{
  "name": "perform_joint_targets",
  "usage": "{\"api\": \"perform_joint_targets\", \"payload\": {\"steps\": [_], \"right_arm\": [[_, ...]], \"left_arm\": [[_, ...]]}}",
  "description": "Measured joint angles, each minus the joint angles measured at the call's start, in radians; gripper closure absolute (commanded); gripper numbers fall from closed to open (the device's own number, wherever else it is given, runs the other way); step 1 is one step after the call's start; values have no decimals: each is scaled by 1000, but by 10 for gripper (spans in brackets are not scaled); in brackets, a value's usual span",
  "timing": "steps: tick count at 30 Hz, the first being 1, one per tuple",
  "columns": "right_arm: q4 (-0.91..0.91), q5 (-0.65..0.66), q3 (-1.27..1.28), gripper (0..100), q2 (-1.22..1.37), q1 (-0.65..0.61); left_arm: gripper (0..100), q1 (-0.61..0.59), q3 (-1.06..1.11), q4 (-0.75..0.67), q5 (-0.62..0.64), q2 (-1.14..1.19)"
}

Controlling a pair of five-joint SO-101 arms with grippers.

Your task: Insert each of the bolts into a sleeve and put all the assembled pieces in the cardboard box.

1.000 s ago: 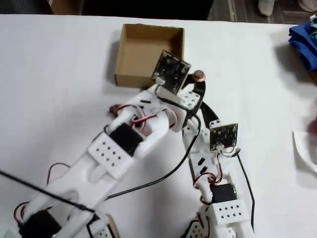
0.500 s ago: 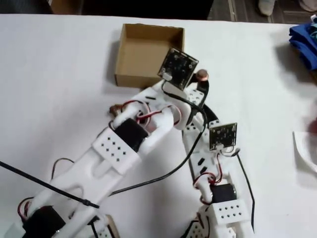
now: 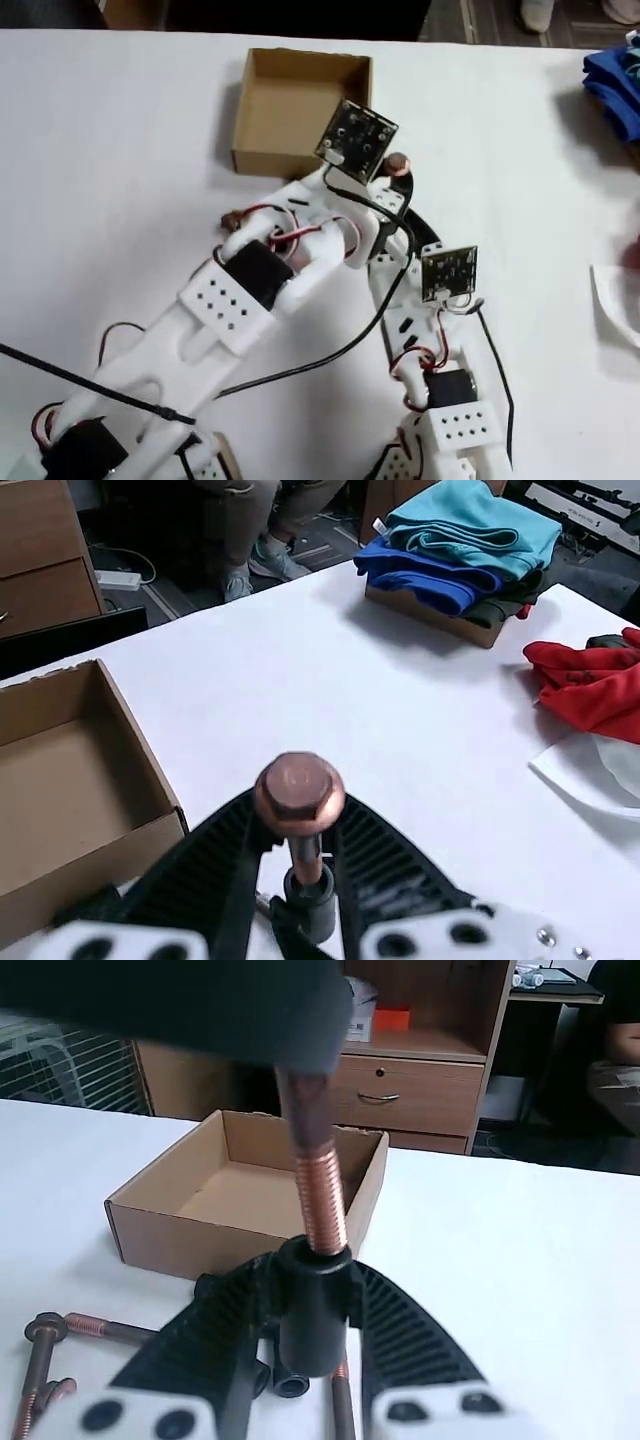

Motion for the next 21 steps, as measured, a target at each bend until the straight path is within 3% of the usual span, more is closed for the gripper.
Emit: {"api": "perform_joint_targets", "payload": {"steps": [13, 21], "right_arm": [[-2, 0, 2, 978, -2, -5], [-2, 0, 2, 978, -2, -3]], "left_arm": [[970, 3, 11, 21, -3, 9], [810, -18, 21, 23, 9, 9]]}}
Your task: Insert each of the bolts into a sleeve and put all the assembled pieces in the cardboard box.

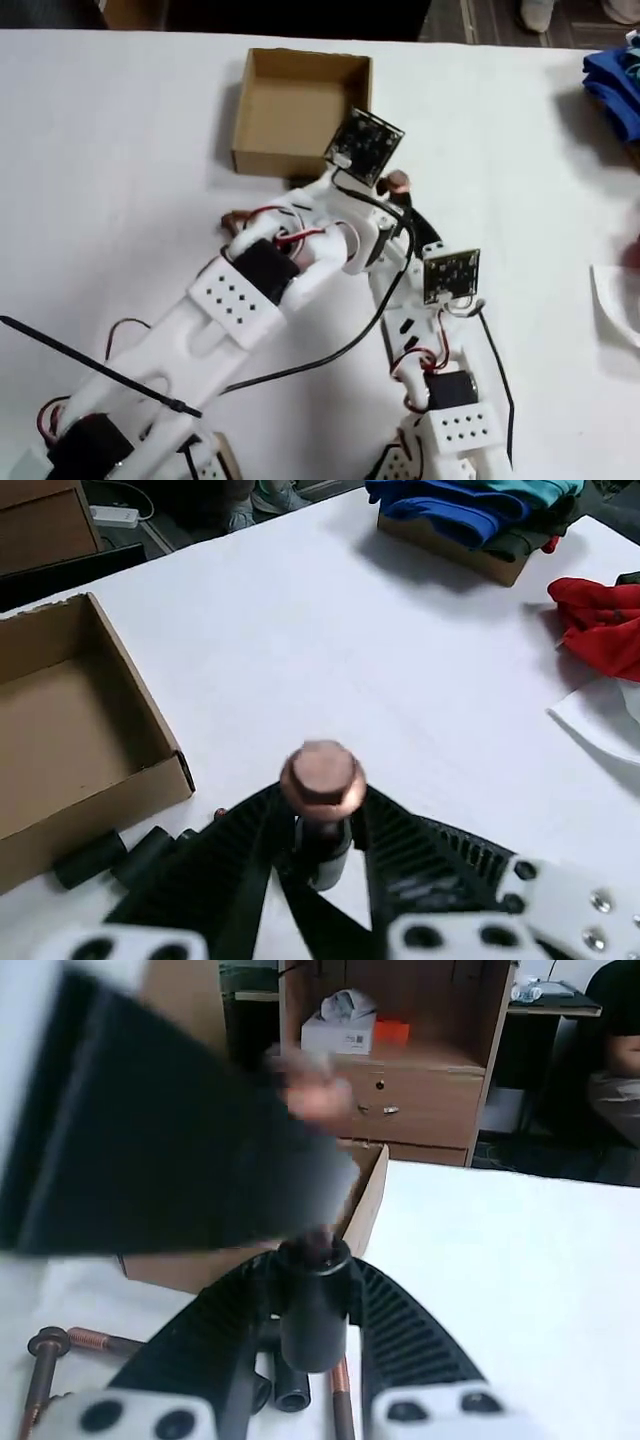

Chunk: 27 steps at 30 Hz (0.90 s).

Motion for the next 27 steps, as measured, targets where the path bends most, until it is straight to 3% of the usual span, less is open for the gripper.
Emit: {"api": "perform_joint_targets", "payload": {"steps": [17, 22, 27], "right_arm": [[31, 0, 0, 978, 0, 8], [74, 0, 0, 978, 2, 20], [213, 0, -46, 978, 2, 15]], "left_arm": [[808, -80, -55, -29, 55, -3], [806, -226, -181, 32, 55, -81], [808, -448, -180, 281, 48, -109]]}}
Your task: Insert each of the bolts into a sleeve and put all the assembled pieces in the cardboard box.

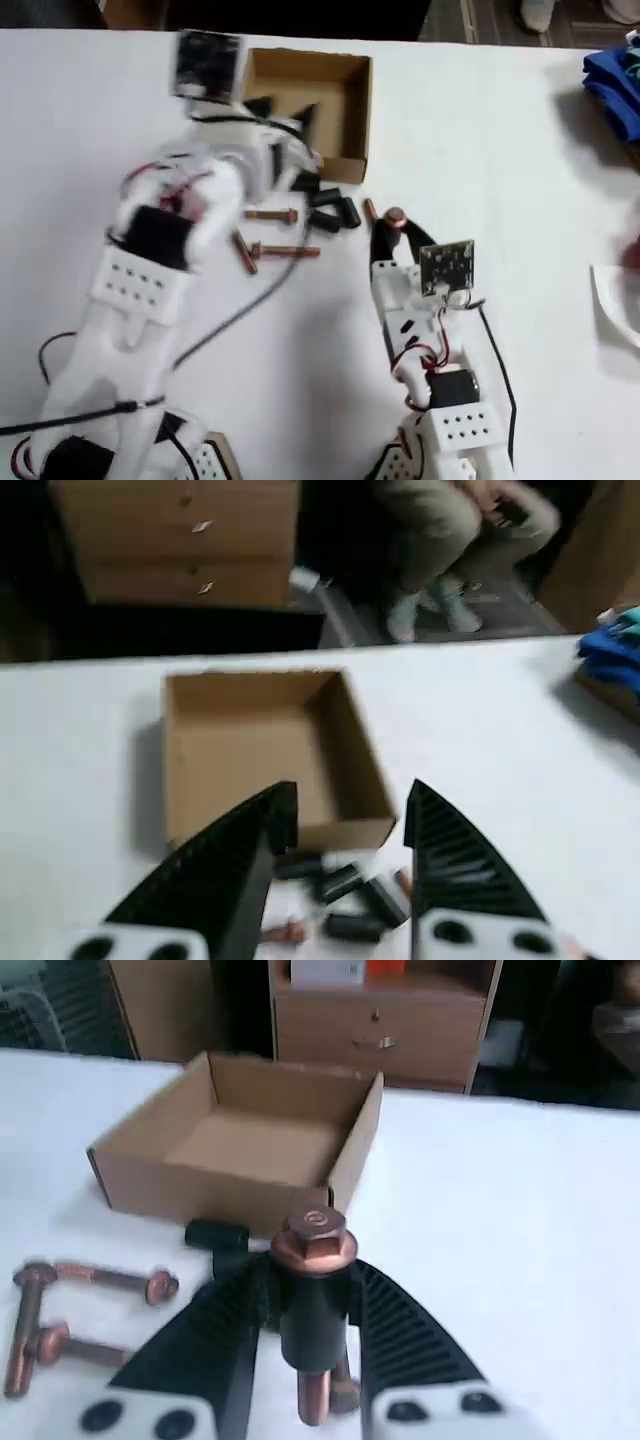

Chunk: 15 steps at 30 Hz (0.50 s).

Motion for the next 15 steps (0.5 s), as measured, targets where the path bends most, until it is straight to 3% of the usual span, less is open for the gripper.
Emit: {"api": "perform_joint_targets", "payload": {"steps": [7, 15], "right_arm": [[290, 0, -267, 978, 9, -71], [344, 0, -563, 978, 414, -92]], "left_arm": [[808, -288, 247, 78, -40, -2], [808, -322, 519, -71, -51, -2]]}}
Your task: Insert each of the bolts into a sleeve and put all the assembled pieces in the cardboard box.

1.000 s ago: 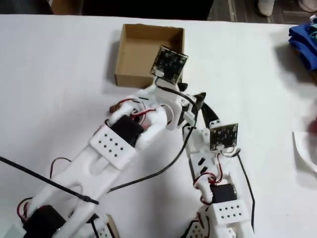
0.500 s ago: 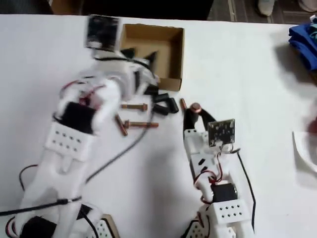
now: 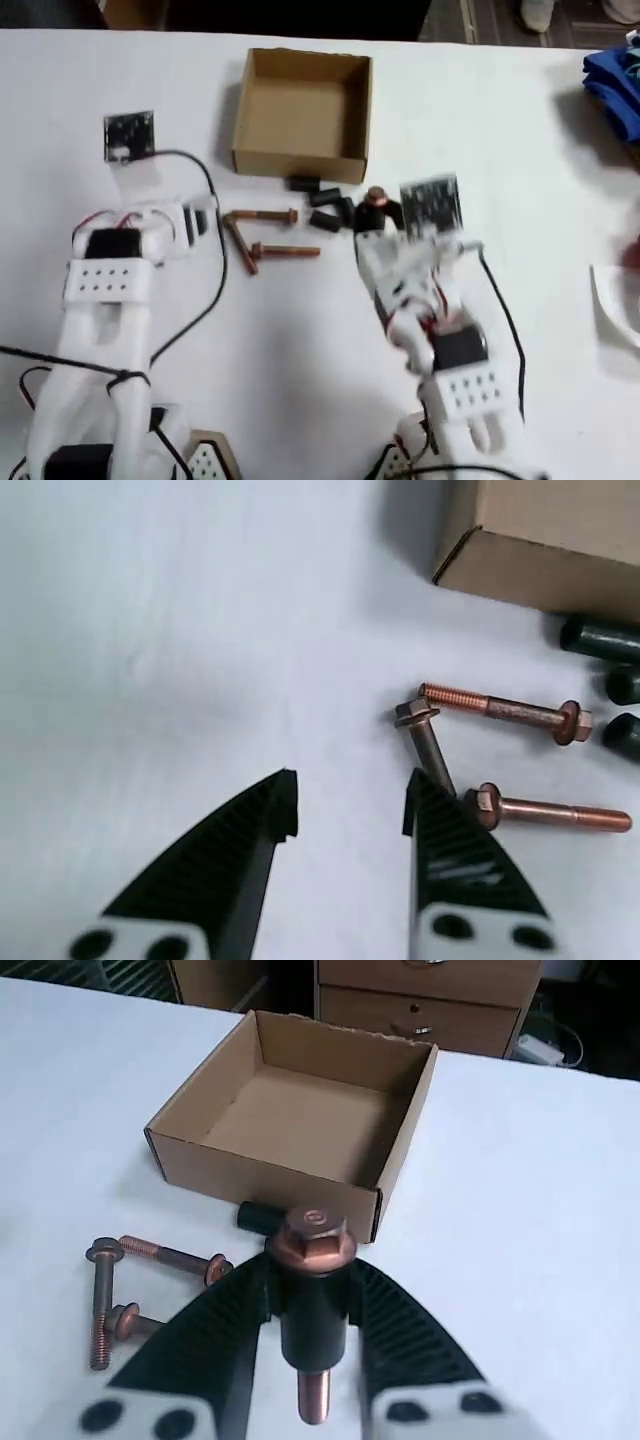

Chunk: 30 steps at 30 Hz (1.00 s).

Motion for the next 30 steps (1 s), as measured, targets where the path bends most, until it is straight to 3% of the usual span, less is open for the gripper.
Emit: {"api": "perform_joint_targets", "payload": {"steps": [7, 17, 30], "right_arm": [[204, 0, -500, 978, 483, 3], [440, 0, -1062, 978, 985, 23], [842, 0, -2038, 978, 1651, 25]], "left_arm": [[808, 0, 80, -110, -55, -3], [808, 2, 81, -114, -109, -5], [808, -2, 112, -114, -118, -5]]}}
